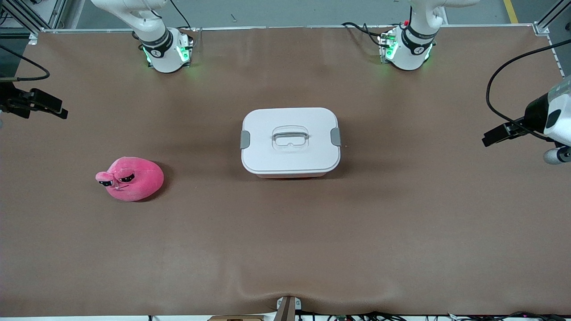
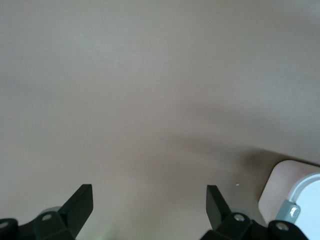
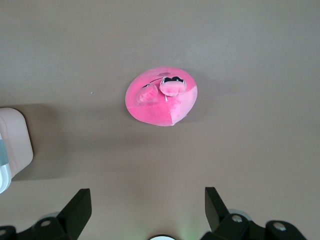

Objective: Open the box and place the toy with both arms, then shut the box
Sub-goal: 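Reach the right gripper to the pink toy while the left gripper approaches the lid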

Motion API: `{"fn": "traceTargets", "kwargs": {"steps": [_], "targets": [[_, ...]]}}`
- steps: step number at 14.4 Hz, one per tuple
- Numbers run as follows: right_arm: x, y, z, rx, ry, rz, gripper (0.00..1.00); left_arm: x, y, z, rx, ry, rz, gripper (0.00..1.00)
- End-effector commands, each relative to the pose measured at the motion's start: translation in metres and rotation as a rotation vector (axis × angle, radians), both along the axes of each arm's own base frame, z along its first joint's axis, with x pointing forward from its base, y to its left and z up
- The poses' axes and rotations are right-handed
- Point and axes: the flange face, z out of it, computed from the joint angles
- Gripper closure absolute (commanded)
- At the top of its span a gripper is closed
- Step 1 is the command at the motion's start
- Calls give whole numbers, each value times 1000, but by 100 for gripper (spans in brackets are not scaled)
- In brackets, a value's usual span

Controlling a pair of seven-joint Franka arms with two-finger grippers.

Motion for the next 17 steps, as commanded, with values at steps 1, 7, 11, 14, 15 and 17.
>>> {"fn": "traceTargets", "kwargs": {"steps": [1,7,11,14,15,17], "targets": [[4,-3,-2,-3,14,-15,0,4,-36,3,6,-19,49,0],[20,0,-30,-8,62,-5,0,1,-85,-4,-57,-7,193,0],[28,4,-45,-10,88,9,0,-5,-119,-6,-50,-5,263,0],[38,5,-72,-10,133,13,0,-9,-143,-11,-41,3,324,0],[42,5,-78,-13,141,13,0,-11,-149,-12,-38,5,347,0],[51,1,-105,2,182,0,0,-13,-161,-16,-32,14,387,0]]}}
